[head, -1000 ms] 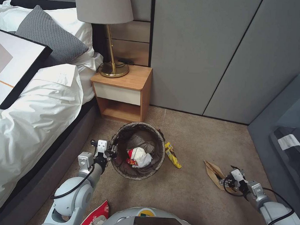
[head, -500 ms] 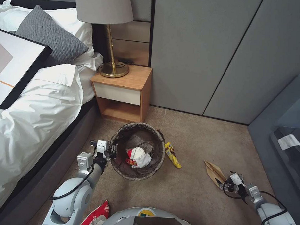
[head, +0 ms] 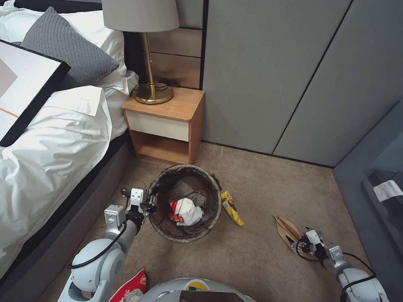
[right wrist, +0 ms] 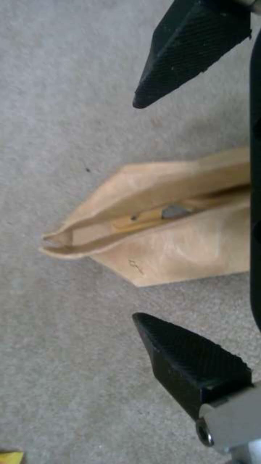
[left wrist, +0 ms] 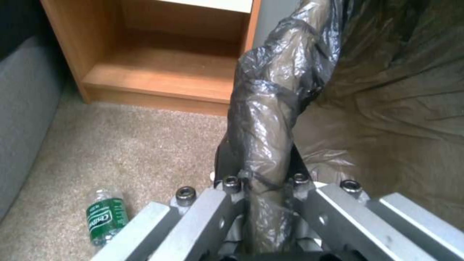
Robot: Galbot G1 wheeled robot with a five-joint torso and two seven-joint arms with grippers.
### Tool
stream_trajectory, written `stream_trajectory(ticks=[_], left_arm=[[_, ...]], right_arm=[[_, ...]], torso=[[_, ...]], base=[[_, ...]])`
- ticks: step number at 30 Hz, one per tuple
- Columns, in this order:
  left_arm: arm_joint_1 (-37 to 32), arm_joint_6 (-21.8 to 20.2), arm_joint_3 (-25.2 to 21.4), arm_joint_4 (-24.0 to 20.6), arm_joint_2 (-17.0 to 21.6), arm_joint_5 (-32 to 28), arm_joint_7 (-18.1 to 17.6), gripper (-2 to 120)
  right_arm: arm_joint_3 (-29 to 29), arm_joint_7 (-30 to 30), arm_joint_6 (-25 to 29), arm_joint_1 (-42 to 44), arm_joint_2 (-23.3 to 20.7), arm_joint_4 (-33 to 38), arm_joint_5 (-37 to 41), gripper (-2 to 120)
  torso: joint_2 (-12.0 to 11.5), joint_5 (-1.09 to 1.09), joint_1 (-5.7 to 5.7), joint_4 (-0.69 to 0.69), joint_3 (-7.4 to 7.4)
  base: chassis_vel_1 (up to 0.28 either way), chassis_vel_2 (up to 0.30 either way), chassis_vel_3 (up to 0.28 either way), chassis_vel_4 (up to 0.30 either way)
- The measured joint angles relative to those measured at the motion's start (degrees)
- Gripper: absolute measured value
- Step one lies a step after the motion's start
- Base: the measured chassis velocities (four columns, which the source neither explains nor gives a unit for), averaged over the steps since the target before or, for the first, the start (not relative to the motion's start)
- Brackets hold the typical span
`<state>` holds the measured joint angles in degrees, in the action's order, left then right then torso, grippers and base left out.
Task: Pick up the trash bin, then pick up the garbage from the floor and place it into the trash bin.
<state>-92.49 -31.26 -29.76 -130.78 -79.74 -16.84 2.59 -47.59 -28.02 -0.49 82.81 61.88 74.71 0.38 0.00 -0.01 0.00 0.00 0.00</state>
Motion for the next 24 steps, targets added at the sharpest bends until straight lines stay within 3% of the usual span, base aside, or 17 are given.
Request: stream_trajectory(ticks=[11, 17, 24], left_arm=[[-0.1, 0.0, -0.3, 0.0, 0.0, 0.0, 0.0, 0], [-0.1, 0.0, -0.1, 0.0, -0.1, 0.0, -0.1, 0], [-0.3, 0.0, -0.2, 0.0, -0.1, 0.0, -0.1, 0]], right_arm=[[0.5, 0.4, 2.8, -3.2, 2.2, -8.3, -2.9, 96], [0.2, 0.1, 5.6, -5.2, 3.0, -13.6, -4.1, 71], [-0.1, -0.6, 7.8, -7.1, 3.7, -16.9, -4.4, 55]], torso=[[0.0, 0.00, 0.00, 0.00, 0.00], [0.0, -0.02, 0.00, -0.03, 0.00], [0.0, -0.08, -0.01, -0.03, -0.01]], base=[[0.000, 0.000, 0.000, 0.000], [0.000, 0.000, 0.000, 0.000], [0.000, 0.000, 0.000, 0.000]])
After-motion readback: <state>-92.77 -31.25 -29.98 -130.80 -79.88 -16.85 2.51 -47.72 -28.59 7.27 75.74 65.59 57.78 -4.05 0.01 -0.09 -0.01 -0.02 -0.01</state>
